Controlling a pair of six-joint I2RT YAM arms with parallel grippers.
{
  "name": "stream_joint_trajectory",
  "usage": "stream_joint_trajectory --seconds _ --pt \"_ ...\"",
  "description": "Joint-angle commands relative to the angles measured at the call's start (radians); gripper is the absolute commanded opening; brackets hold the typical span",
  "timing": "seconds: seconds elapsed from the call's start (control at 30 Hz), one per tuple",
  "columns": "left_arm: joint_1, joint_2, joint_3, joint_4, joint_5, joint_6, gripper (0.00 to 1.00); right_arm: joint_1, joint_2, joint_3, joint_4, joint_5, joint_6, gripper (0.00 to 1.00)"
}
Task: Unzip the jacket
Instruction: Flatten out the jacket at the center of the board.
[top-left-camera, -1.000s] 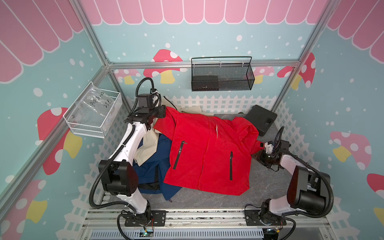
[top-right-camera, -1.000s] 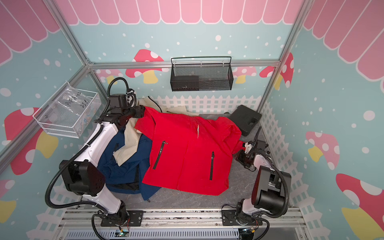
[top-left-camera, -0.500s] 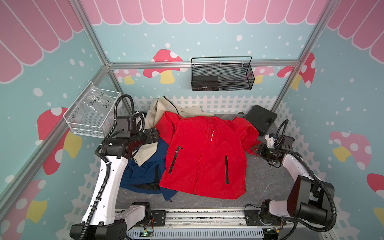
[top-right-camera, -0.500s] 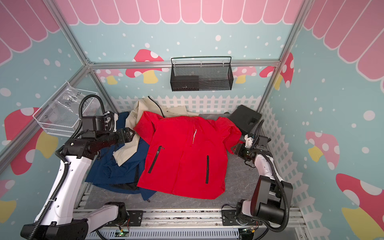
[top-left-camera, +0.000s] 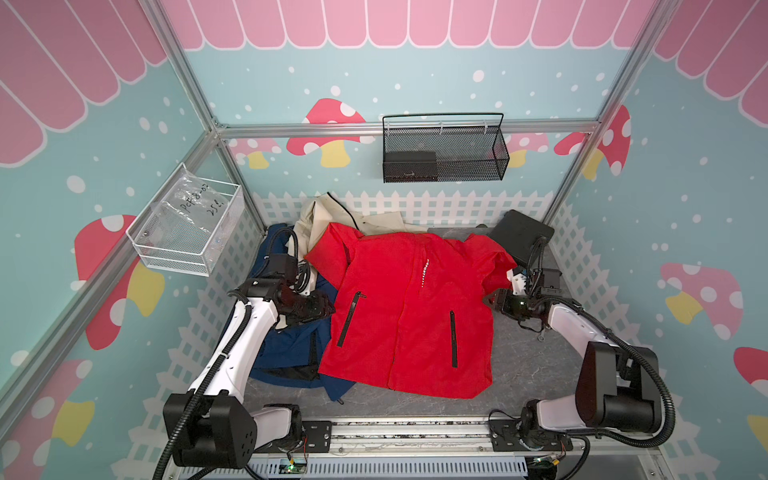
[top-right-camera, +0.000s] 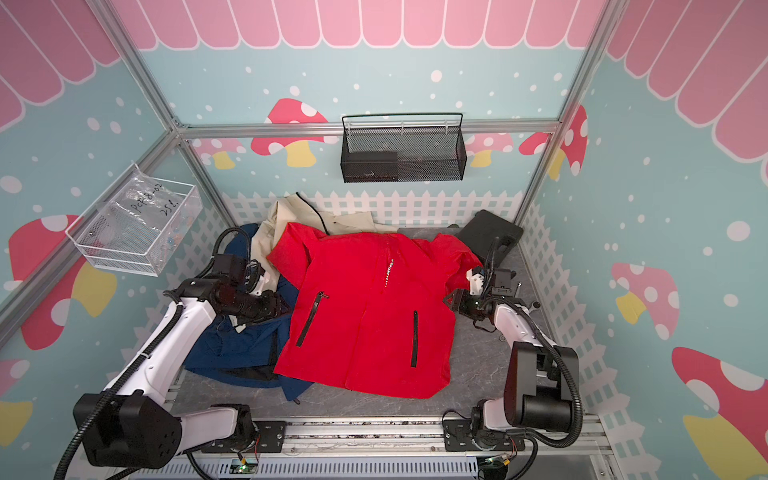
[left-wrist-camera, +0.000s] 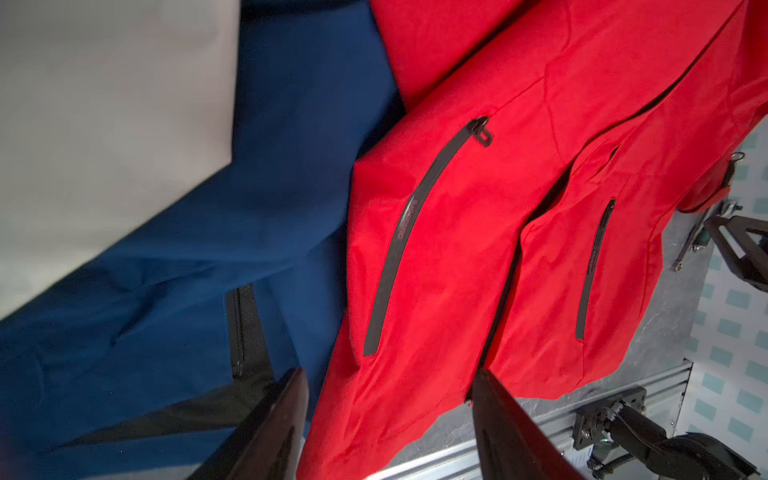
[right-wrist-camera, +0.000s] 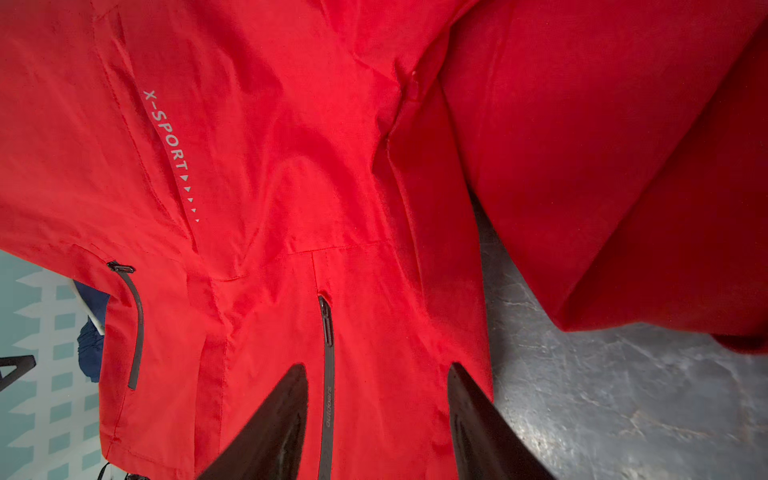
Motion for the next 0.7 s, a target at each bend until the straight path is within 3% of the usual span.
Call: stream_joint_trajectory --seconds 0.0,0.17,0.67 --pt "-0.017 0.001 -0.037 0.240 0.049 -0.050 0.65 0.008 0.031 -0.009 0.023 0.010 -0.032 0.55" --pt "-0.043 0.060 -0.045 0.419 0.006 -0.040 0.68 0.008 0.071 -0.016 0.049 0.015 -0.040 0.55" --pt "-0.123 0.294 0.054 0.518 0.003 0.017 0.66 0.019 0.179 -0.005 0.133 0.012 -0.057 0.60"
